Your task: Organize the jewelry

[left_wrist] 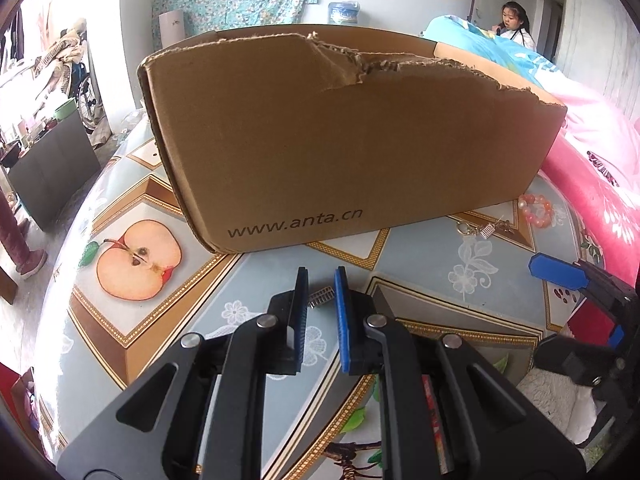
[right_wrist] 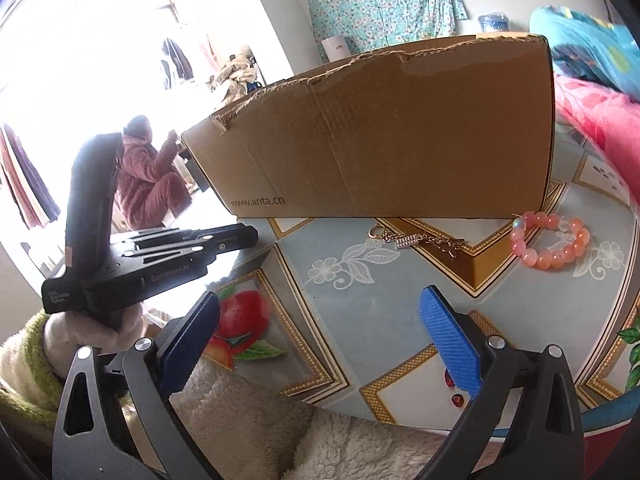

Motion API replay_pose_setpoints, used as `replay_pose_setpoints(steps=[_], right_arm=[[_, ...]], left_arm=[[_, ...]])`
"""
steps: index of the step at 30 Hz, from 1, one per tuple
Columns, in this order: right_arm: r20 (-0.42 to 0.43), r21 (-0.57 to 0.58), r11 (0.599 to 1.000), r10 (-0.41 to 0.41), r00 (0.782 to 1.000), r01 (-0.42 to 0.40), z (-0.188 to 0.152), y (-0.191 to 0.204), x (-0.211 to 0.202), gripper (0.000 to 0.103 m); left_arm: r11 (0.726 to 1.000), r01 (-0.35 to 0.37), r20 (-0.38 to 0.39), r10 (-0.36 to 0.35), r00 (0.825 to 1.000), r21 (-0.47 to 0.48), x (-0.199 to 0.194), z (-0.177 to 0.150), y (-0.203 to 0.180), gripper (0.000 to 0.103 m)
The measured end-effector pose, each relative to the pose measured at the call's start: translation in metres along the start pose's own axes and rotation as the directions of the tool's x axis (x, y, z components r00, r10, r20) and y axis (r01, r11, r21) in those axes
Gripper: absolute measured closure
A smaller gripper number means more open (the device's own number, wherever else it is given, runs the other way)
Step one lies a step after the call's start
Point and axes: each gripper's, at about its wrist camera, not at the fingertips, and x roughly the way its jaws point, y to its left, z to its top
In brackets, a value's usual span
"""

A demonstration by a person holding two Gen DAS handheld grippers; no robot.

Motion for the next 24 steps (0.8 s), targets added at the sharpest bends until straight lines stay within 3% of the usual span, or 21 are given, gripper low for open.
replay_pose_setpoints(steps=[6,10,16,24], right_arm=[[-0.025,-0.002,1.000,-0.011,1.000,0.011,0.004,0.003,0.005,0.006],[-0.063,-0.028,0.993,-0.115,0.991,0.114,0.011,0.010,0.010,0.006],[-0.086,-0.024,0.984,-0.179,0.980,0.177,0.035,0.000,0.013,0.007],[-0.126,-0.144,0.963,-0.248,0.961,0.229,0.056,0.000,0.035,0.047]], left_arm=[[1.000,0.010,0.009,-0.010,1.000,-0.018,0.001,0.000,0.002,0.091],[1.000,0.020,0.013,-0.019,1.000,-0.023,-0.001,-0.002,0.004,0.091],[0.998,0.037,0.021,-0.036,0.999,-0.041,-0.003,-0.005,0.009,0.091],[0.997,0.052,0.027,-0.051,0.998,-0.058,-0.005,-0.006,0.013,0.091]])
